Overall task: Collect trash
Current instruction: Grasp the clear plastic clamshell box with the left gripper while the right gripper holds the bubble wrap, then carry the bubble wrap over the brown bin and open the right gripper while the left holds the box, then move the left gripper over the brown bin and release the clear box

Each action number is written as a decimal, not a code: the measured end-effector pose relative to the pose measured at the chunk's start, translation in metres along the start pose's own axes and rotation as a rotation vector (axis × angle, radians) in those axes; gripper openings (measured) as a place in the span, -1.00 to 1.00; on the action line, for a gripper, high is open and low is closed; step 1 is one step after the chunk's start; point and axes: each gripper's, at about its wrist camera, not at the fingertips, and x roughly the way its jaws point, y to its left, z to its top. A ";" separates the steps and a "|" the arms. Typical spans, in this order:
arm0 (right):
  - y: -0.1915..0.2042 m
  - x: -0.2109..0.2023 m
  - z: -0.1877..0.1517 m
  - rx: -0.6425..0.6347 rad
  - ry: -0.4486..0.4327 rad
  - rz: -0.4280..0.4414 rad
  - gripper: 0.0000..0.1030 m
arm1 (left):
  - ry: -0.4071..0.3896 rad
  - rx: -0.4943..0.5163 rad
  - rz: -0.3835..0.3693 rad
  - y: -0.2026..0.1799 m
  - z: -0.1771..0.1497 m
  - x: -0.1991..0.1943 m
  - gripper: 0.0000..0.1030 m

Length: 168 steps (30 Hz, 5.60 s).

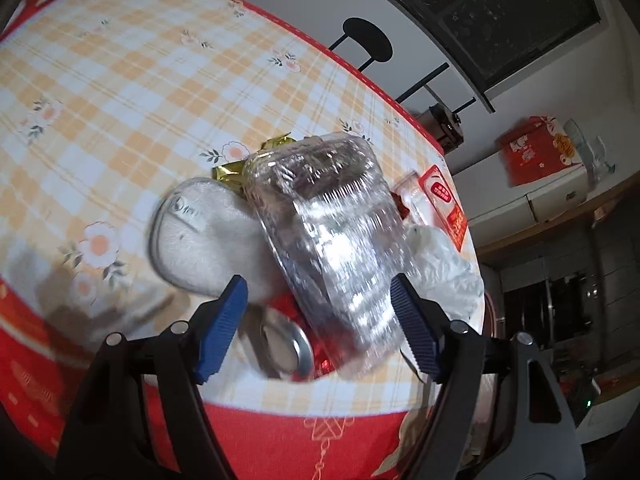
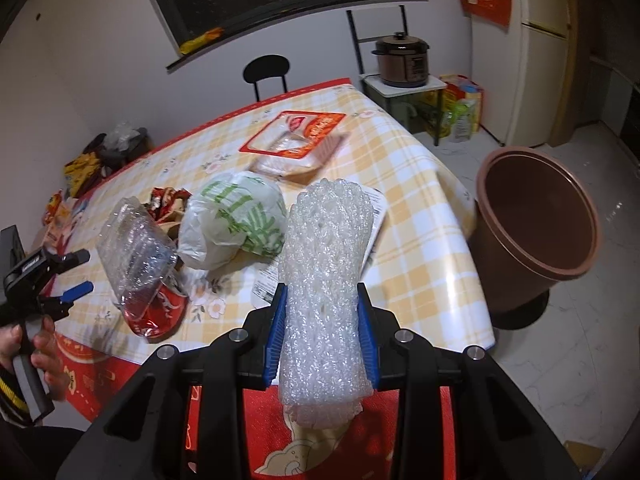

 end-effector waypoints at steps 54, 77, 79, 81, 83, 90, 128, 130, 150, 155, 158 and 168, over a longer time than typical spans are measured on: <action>0.049 0.005 -0.011 0.010 0.004 -0.067 -0.35 | 0.076 0.234 -0.310 -0.029 0.015 0.002 -0.46; 0.037 -0.025 -0.014 0.071 -0.092 -0.063 -0.35 | 0.005 0.481 -0.464 -0.095 0.001 -0.052 -0.62; 0.036 -0.025 -0.015 0.076 -0.091 -0.065 -0.35 | 0.004 0.486 -0.467 -0.096 0.000 -0.054 -0.62; 0.036 -0.024 -0.017 0.073 -0.079 -0.067 -0.35 | 0.000 0.490 -0.469 -0.097 -0.001 -0.055 -0.62; 0.037 -0.023 -0.018 0.066 -0.069 -0.068 -0.35 | -0.007 0.490 -0.466 -0.098 -0.002 -0.058 -0.62; 0.028 -0.024 -0.010 0.075 -0.073 -0.043 -0.35 | -0.029 0.515 -0.411 -0.105 -0.007 -0.062 -0.62; -0.272 0.012 0.120 0.223 -0.099 -0.123 -0.30 | -0.215 0.323 -0.191 -0.235 -0.084 -0.023 -0.62; -0.277 0.014 0.125 0.217 -0.102 -0.124 -0.22 | -0.218 0.320 -0.190 -0.240 -0.089 -0.020 -0.62; -0.296 -0.087 0.142 0.218 -0.336 -0.180 0.90 | -0.120 0.500 -0.282 -0.334 -0.106 0.032 -0.62; -0.311 -0.115 0.125 0.241 -0.361 -0.197 0.90 | -0.049 0.574 -0.340 -0.382 -0.116 0.072 -0.62; -0.323 -0.129 0.112 0.266 -0.371 -0.210 0.90 | 0.001 0.607 -0.375 -0.410 -0.125 0.103 -0.62; -0.371 -0.159 0.071 0.359 -0.380 -0.282 0.90 | 0.093 0.747 -0.375 -0.496 -0.175 0.204 -0.62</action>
